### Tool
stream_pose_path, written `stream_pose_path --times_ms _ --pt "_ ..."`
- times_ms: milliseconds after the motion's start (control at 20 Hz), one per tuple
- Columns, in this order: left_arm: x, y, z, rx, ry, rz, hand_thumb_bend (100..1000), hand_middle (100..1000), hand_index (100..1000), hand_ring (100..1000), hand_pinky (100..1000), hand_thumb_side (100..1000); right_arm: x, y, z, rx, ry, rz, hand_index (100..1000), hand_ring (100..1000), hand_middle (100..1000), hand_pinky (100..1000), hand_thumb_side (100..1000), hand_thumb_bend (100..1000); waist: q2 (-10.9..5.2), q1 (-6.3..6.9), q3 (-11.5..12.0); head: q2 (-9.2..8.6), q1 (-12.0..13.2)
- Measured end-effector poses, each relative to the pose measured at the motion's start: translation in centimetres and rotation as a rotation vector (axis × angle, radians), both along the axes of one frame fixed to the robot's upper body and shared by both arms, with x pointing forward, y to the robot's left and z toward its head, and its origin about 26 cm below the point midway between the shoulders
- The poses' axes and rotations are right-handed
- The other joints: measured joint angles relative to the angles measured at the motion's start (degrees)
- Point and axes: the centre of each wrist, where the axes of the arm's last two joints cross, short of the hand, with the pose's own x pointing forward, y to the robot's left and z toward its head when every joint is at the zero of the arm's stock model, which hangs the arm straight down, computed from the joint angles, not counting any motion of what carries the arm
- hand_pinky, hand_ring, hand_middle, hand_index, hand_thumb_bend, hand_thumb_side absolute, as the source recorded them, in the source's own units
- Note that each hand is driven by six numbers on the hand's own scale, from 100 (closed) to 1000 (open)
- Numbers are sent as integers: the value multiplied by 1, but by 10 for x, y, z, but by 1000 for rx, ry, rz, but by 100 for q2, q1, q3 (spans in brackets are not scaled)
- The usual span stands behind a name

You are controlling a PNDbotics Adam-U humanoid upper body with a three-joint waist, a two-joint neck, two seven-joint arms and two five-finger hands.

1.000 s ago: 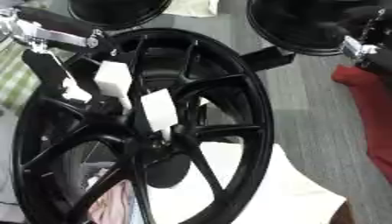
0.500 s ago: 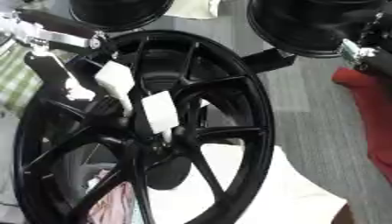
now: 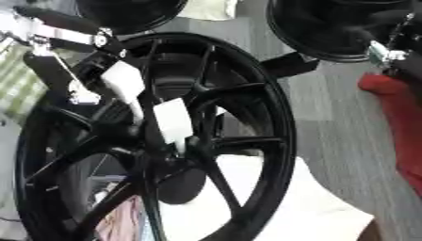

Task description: Pull the pin out of the wheel hub.

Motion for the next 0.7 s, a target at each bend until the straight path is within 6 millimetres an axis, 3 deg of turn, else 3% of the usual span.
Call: stream_pose_path --times_ms 50,500,700 --pt "-2 1 5 -21 -7 0 100 341 426 513 646 219 0 0 0 0 1 -1 686 681 618 865 176 440 0 -5 12 0 0" --pt "-23 19 50 -328 -110 3 100 311 399 483 641 251 0 -2 -1 7 0 -13 686 681 617 865 170 441 -7 -19 71 65 -27" --pt "-26 53 63 -468 -173 89 100 312 400 481 642 253 -1 -4 -3 10 3 -21 686 682 618 866 170 439 -51 -39 146 110 -80"
